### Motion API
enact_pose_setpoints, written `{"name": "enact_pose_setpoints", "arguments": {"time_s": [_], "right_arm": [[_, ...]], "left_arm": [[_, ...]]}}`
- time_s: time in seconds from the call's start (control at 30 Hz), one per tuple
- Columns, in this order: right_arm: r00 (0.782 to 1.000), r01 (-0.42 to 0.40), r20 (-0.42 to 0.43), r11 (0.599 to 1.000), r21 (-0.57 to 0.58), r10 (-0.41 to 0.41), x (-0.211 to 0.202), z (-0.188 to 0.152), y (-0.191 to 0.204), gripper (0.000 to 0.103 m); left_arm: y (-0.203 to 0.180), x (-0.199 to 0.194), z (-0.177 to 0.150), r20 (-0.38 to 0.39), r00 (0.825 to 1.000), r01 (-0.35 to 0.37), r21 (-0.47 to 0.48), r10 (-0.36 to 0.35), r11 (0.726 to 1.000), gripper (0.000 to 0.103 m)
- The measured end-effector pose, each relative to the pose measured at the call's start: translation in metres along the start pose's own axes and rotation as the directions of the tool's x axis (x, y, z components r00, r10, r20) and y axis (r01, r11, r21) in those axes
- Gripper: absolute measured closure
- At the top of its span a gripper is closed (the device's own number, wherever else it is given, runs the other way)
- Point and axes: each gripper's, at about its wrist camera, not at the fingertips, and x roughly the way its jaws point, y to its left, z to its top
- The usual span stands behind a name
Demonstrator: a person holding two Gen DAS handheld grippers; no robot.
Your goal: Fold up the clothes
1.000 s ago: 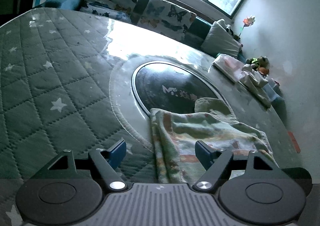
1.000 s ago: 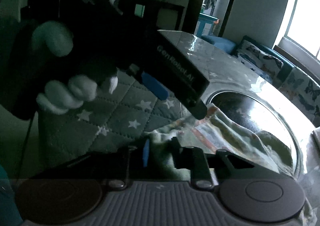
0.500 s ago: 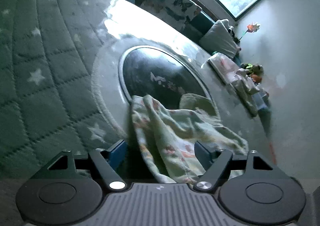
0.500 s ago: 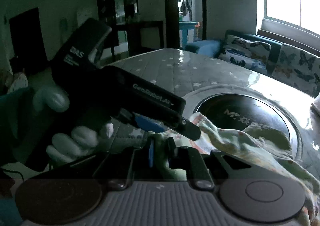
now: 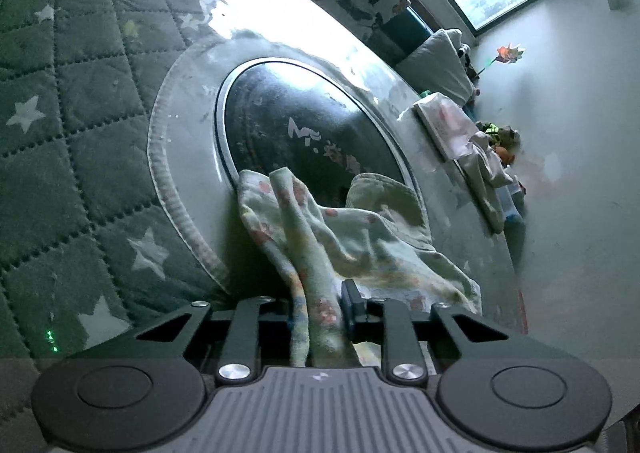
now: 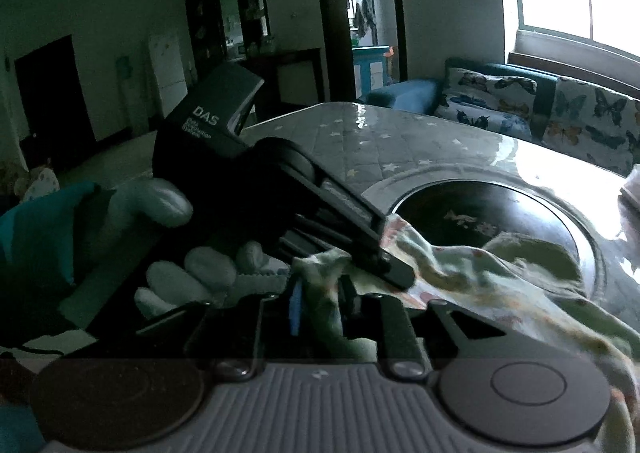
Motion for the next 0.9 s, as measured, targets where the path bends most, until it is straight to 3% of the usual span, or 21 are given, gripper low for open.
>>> {"name": "enact_pose_setpoints", "arguments": {"time_s": [0.13,0.23,0.43,0.53,0.63,0.73,0.87,0.9], "right_arm": [[0.997,0.07,0.008,0.996,0.062,-0.07,-0.022,-0.012,-0.02,0.072],[0.984,0.178,0.007,0.973,0.149,-0.181,-0.044,-0.023,-0.052,0.063],[0.908,0.407,-0.042,0.852,0.329,-0.417,-0.074,-0.049,-0.122,0.056],[0.879,0.452,-0.067,0.782,0.429,-0.471,-0.079,-0.062,-0.158,0.056],[0.869,0.459,-0.078,0.737,0.496,-0.489,-0.075,-0.07,-0.18,0.053],[0.871,0.451,-0.086,0.718,0.53,-0.484,-0.069,-0.076,-0.192,0.051],[0.887,0.417,-0.072,0.723,0.552,-0.456,-0.061,-0.078,-0.194,0.052],[0.893,0.408,-0.072,0.731,0.547,-0.445,-0.06,-0.077,-0.192,0.06]], "left_arm": [[-0.001,0.001,-0.001,0.005,1.0,0.0,0.014,0.0,1.0,0.08],[-0.004,0.001,-0.002,0.008,1.0,-0.012,0.034,0.012,0.999,0.078],[-0.012,0.003,-0.005,0.018,0.999,-0.042,0.091,0.041,0.995,0.078],[-0.014,0.003,-0.006,0.022,0.998,-0.054,0.113,0.052,0.992,0.078],[-0.015,0.004,-0.005,0.022,0.998,-0.059,0.115,0.056,0.992,0.078],[-0.017,0.005,-0.005,0.024,0.998,-0.067,0.128,0.064,0.99,0.078],[-0.017,0.006,-0.003,0.023,0.997,-0.069,0.132,0.067,0.989,0.078],[-0.017,0.006,-0.003,0.023,0.997,-0.07,0.135,0.068,0.988,0.078]]}}
